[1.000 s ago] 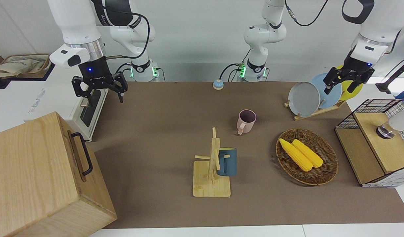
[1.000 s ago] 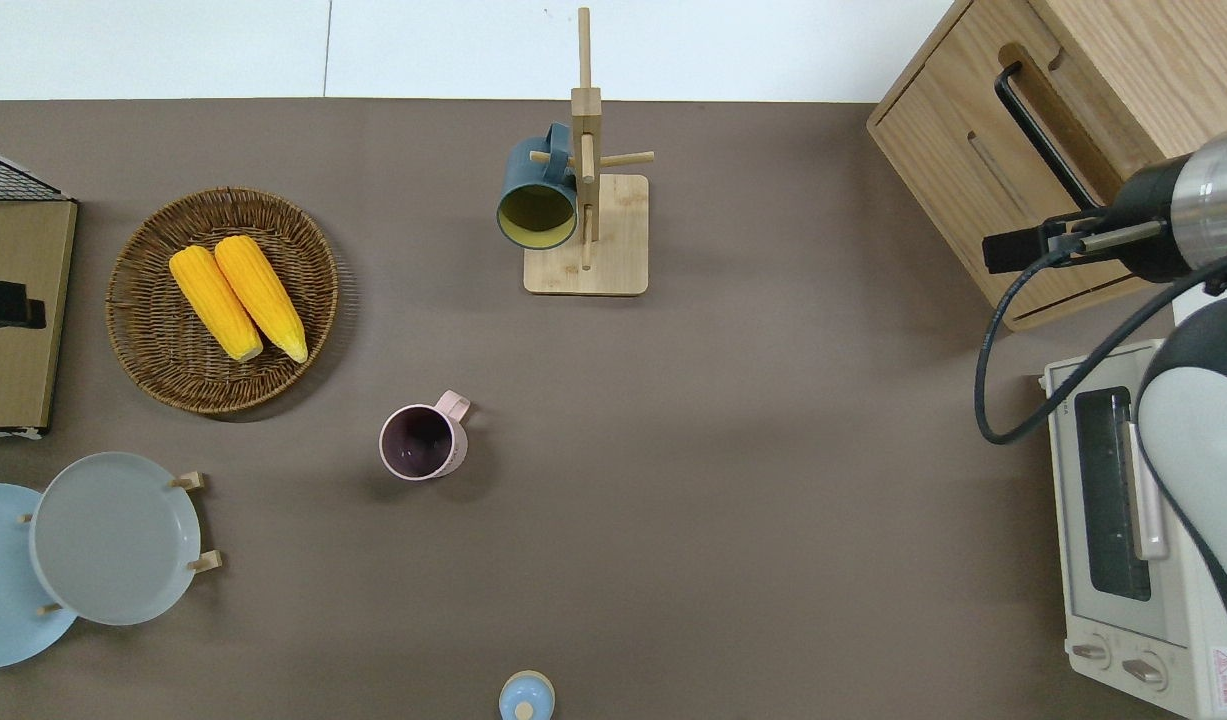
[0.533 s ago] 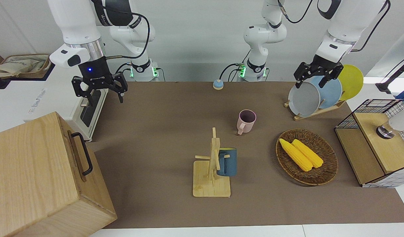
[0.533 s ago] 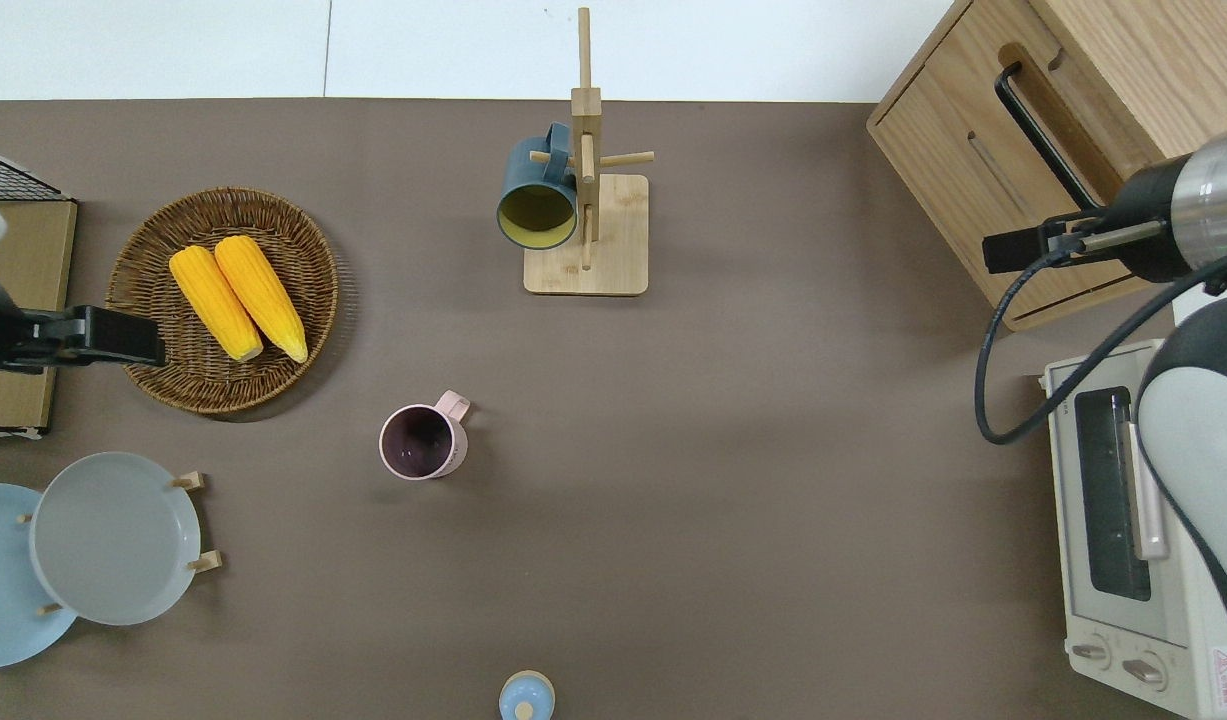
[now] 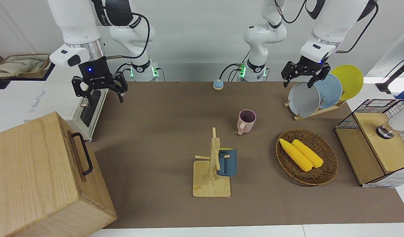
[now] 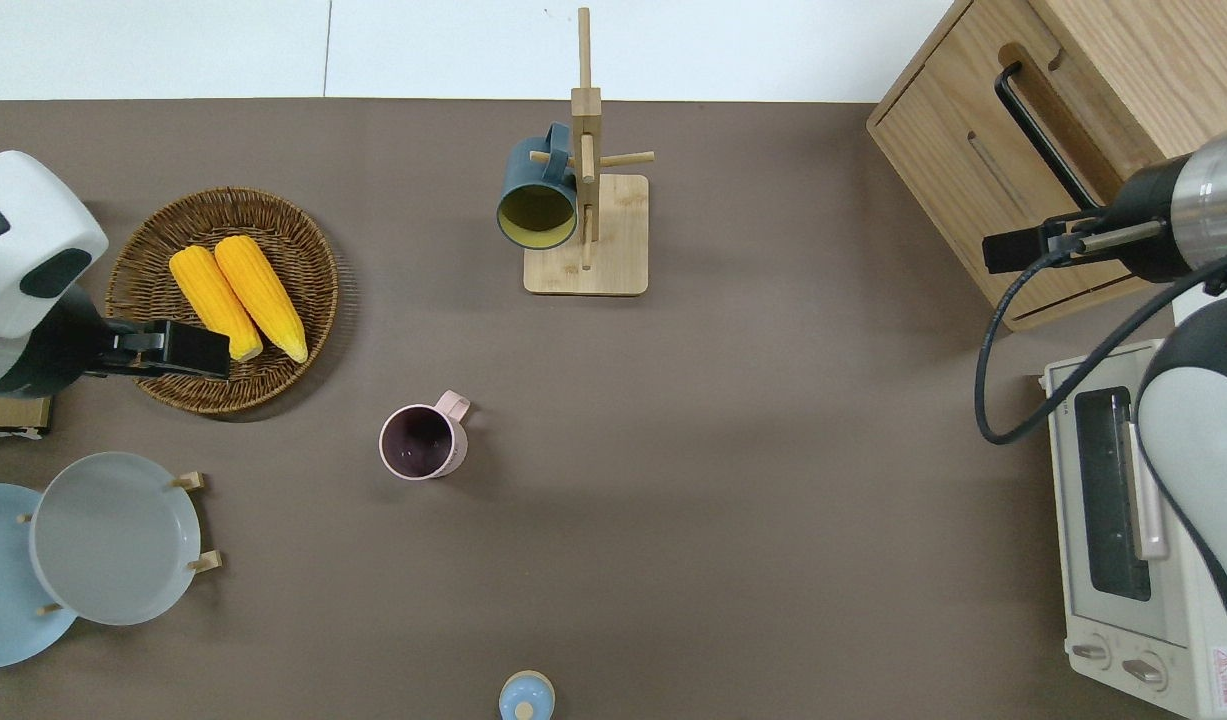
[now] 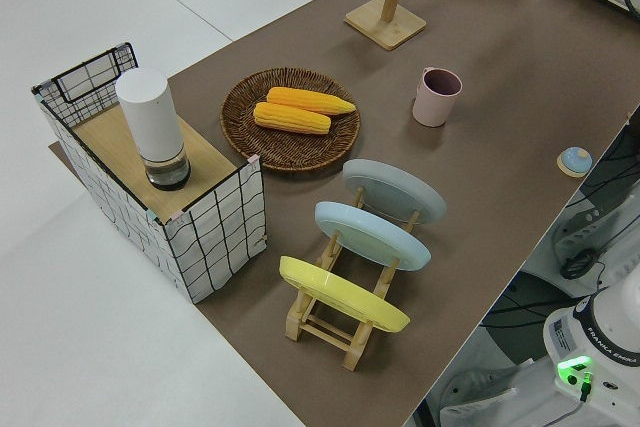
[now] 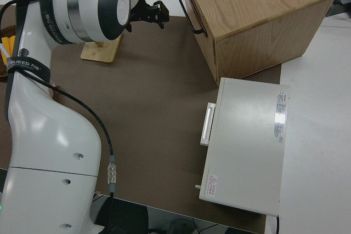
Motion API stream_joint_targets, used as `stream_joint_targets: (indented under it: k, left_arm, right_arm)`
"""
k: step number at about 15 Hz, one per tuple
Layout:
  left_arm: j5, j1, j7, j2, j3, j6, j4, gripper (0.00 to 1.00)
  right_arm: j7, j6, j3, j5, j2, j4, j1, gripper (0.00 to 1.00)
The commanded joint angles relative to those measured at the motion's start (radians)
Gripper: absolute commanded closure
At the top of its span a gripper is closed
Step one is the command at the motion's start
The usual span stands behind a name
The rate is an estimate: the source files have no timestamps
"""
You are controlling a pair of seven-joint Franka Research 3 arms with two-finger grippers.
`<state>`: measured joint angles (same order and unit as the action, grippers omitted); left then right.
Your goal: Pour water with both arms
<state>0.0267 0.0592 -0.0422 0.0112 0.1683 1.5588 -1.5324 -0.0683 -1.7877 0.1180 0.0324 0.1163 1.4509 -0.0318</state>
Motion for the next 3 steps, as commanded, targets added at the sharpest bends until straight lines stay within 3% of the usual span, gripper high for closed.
stream_joint_targets:
  k: [1,3]
  left_arm:
    - [-0.002,-0.01,-0.015,-0.014,0.003,0.0,-0.022,0.0]
    - [-0.002,-0.01,-0.011,-0.014,0.008,-0.002,-0.022,0.0]
  right_arm:
    - [-0.01,-0.002,0.008,-0.014,-0.009,0.005,-0.014,0.011]
    - [-0.01,-0.004,0.008,-0.014,-0.009,0.005,-0.014,0.011]
